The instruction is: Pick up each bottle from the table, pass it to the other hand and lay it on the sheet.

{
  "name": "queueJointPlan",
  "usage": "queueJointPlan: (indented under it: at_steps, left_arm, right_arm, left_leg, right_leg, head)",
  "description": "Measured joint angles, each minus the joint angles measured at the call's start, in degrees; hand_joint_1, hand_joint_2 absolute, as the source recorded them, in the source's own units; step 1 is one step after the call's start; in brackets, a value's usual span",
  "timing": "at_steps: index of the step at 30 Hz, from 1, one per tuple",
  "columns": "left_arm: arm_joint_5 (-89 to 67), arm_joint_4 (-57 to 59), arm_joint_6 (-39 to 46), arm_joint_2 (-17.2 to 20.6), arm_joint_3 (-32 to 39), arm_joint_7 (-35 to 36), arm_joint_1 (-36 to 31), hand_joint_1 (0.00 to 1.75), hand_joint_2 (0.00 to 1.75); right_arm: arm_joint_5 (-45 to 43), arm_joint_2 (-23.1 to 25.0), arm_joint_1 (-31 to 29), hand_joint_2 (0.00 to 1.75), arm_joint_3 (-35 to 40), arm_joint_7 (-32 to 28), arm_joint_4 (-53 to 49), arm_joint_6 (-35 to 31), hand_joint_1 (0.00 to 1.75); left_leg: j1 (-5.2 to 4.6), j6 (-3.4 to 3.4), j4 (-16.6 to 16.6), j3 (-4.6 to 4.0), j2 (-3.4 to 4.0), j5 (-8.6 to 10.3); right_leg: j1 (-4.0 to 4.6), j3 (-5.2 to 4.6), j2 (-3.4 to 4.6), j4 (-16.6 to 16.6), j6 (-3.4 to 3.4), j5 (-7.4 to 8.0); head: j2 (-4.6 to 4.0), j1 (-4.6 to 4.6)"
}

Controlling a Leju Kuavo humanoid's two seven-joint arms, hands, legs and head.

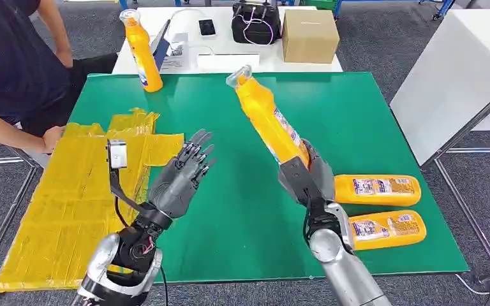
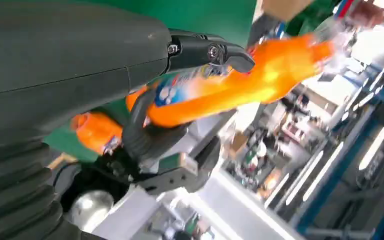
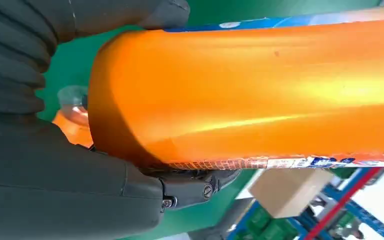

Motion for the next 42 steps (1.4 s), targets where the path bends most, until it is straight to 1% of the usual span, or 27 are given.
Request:
queueJointPlan:
  at_steps: [4, 9, 14, 22, 36, 39, 42]
  left_arm:
    - [3.4, 0.5, -1.8, 1.0, -3.4, 1.1, -0.5, 0.00, 1.75]
    - [4.7, 0.9, -0.9, 1.3, -6.7, 1.0, -1.5, 0.00, 1.75]
    - [5.5, 1.8, 0.3, 1.4, -8.2, 0.5, -2.4, 0.00, 1.75]
    - [5.9, 2.9, 1.9, 1.5, -9.3, 0.0, -3.2, 0.00, 1.75]
    - [6.3, 3.8, 3.2, 1.5, -9.3, -0.9, -3.9, 0.00, 1.75]
    - [6.2, 3.7, 3.9, 1.9, -8.6, -1.8, -3.5, 0.00, 1.75]
    - [5.1, 3.1, 3.9, 2.4, -7.0, -3.2, -2.8, 0.00, 1.75]
  right_arm:
    - [2.5, 0.2, -0.6, 1.75, 2.3, -0.5, -0.8, 0.2, 1.75]
    - [5.4, 0.8, -1.4, 1.75, 6.0, -0.7, -1.1, 0.2, 1.75]
    - [6.2, 1.1, -1.5, 1.75, 9.2, -0.7, -1.2, 0.1, 1.75]
    - [6.0, 1.4, -1.6, 1.75, 11.2, -1.3, -1.2, -0.7, 1.75]
    - [5.0, 1.3, -1.6, 1.75, 11.5, -1.2, -1.2, -2.5, 1.75]
    - [4.3, 0.4, -1.4, 1.75, 10.2, -0.2, -1.2, -4.1, 1.75]
    - [3.8, -0.7, -0.3, 1.75, 7.1, 0.4, -1.2, -5.7, 1.75]
  left_leg:
    - [0.00, 0.00, 0.0, -0.01, 0.01, 0.00]
    - [0.00, 0.00, 0.0, -0.01, -0.04, 0.00]
    - [0.00, 0.00, 0.0, -0.01, -0.04, 0.00]
    - [0.00, 0.00, 0.0, -0.01, -0.03, 0.00]
    - [0.00, 0.00, 0.0, -0.02, -0.03, 0.00]
    - [0.00, 0.00, 0.0, -0.02, -0.05, 0.00]
    - [-0.01, 0.00, 0.0, -0.02, -0.06, 0.00]
  right_leg:
    - [0.00, 0.00, 0.00, 0.0, 0.00, 0.00]
    - [-0.01, 0.01, -0.01, 0.0, 0.00, 0.00]
    - [0.00, 0.00, -0.01, 0.0, 0.00, 0.00]
    - [-0.01, 0.00, -0.01, 0.0, 0.00, 0.00]
    - [0.00, -0.01, -0.01, 0.0, 0.00, 0.00]
    - [-0.01, -0.01, -0.01, 0.0, 0.00, 0.00]
    - [-0.01, 0.00, -0.02, 0.0, 0.00, 0.00]
  head:
    - [0.00, 0.00]
    - [0.00, 0.02]
    - [0.00, 0.00]
    - [0.00, 0.00]
    - [0.00, 0.00]
    - [0.00, 0.00]
    - [0.00, 0.00]
